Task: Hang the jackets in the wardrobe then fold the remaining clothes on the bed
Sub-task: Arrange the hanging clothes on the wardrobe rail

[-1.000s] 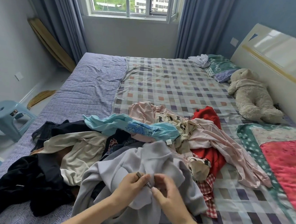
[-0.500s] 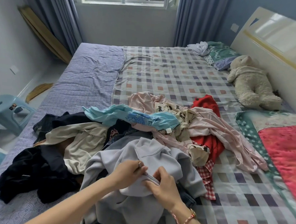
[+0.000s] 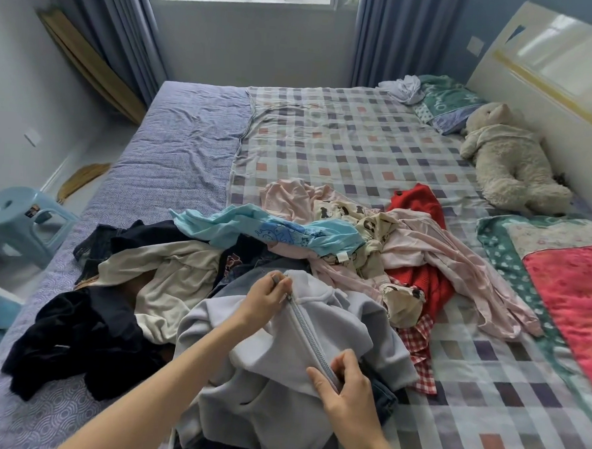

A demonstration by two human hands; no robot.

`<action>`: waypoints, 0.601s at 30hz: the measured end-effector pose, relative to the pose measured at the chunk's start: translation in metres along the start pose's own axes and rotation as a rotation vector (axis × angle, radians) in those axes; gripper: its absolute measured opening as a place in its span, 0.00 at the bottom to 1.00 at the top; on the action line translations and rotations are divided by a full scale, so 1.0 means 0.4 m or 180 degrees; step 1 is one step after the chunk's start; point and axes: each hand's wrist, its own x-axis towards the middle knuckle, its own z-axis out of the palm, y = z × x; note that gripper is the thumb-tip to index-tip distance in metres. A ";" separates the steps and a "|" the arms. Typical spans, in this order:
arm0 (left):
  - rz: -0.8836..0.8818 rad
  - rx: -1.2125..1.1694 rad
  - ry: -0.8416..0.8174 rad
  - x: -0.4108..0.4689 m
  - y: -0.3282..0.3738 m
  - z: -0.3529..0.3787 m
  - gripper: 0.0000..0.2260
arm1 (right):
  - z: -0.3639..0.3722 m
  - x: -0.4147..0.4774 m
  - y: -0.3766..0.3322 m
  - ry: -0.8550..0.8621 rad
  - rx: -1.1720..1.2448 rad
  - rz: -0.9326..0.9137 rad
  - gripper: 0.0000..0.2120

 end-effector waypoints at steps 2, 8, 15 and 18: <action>0.0166 0.0085 -0.0029 0.004 0.013 0.000 0.12 | -0.004 -0.004 0.003 -0.0102 -0.0015 -0.0035 0.18; 0.0315 0.0812 -0.0119 0.042 0.030 -0.064 0.11 | -0.033 -0.017 0.009 -0.0639 0.0026 0.0063 0.16; 0.0827 0.0561 -0.0207 -0.054 0.141 -0.035 0.10 | -0.089 0.110 -0.052 -0.0874 0.0655 0.0790 0.14; 0.1149 0.0937 -0.0445 -0.104 0.153 -0.017 0.07 | -0.110 0.184 -0.118 -0.0562 0.1600 0.1529 0.22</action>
